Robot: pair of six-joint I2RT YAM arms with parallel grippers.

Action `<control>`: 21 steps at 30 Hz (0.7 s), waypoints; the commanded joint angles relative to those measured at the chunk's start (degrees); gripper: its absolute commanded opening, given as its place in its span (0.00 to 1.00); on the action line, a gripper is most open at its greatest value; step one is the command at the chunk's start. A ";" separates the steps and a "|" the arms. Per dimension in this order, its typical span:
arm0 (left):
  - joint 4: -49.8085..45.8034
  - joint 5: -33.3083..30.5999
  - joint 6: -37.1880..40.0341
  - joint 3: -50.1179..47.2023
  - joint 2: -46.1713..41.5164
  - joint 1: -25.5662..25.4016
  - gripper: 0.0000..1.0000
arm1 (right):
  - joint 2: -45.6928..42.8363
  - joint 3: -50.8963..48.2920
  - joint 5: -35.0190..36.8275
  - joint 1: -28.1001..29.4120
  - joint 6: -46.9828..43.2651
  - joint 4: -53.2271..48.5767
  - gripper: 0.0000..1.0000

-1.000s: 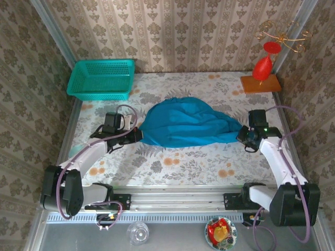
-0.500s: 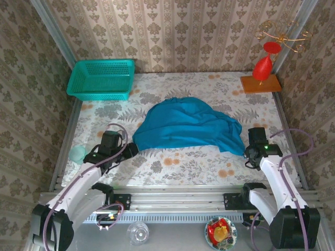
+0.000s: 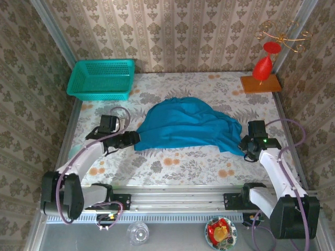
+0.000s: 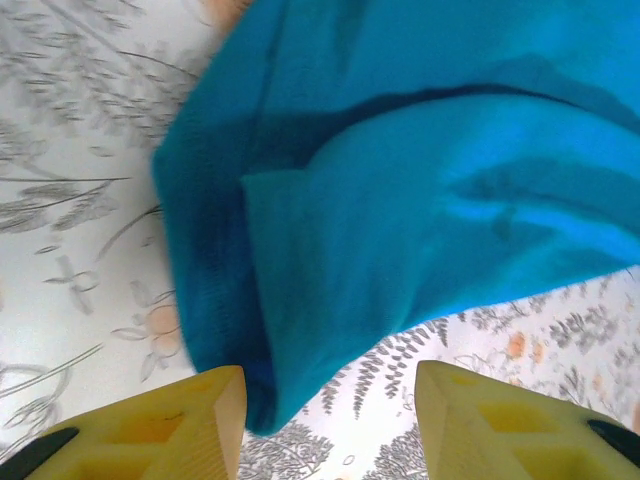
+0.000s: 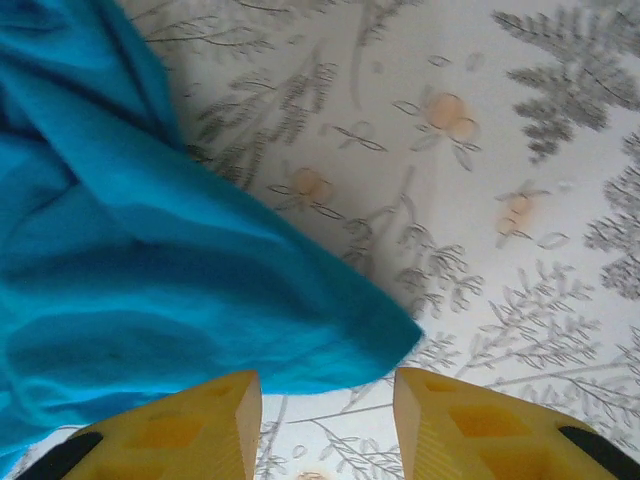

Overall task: Fold the inside-out t-shirt
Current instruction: Turn over the T-shirt at the center of the table.

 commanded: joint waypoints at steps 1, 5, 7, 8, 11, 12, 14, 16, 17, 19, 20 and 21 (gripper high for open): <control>-1.30 4.24 4.22 1.56 1.74 0.63 0.48 | 0.84 2.66 -2.05 -0.43 -3.21 0.11 0.41; 0.64 3.86 4.32 0.15 2.81 1.23 0.49 | 0.49 2.69 -1.47 -0.43 -3.99 0.37 0.43; 2.69 5.16 3.95 -0.42 3.99 1.84 0.50 | 0.82 2.78 -1.24 -0.51 -4.96 0.41 0.45; 3.71 6.02 3.99 -0.47 4.84 2.15 0.50 | 1.24 2.95 -1.15 -0.73 -5.60 0.27 0.47; 6.58 8.16 4.11 -0.31 7.41 3.29 0.49 | 4.00 3.21 -3.02 -2.68 -7.68 0.30 0.53; 8.12 10.49 3.90 -0.33 8.11 3.86 0.49 | 5.33 3.47 -4.39 -3.94 -8.57 0.06 0.53; 10.98 13.19 3.01 -0.42 9.72 4.86 0.47 | 7.52 3.66 -6.08 -6.23 -10.15 -0.07 0.54; 13.30 14.87 2.35 -0.34 11.03 5.41 0.40 | 9.37 3.62 -7.64 -8.21 -11.51 0.20 0.54; 13.99 15.47 2.22 -0.10 11.61 5.63 0.37 | 10.44 3.57 -8.99 -9.09 -11.98 0.52 0.54; 14.87 16.51 2.29 0.43 12.56 5.73 0.28 | 12.26 3.44 -10.86 -10.06 -11.95 1.05 0.54; 14.87 16.62 2.36 0.90 13.08 5.73 0.21 | 13.01 3.19 -11.34 -10.33 -11.42 1.49 0.54; 14.80 16.57 2.45 1.21 13.31 5.84 0.15 | 13.84 2.91 -11.49 -10.48 -10.69 1.89 0.54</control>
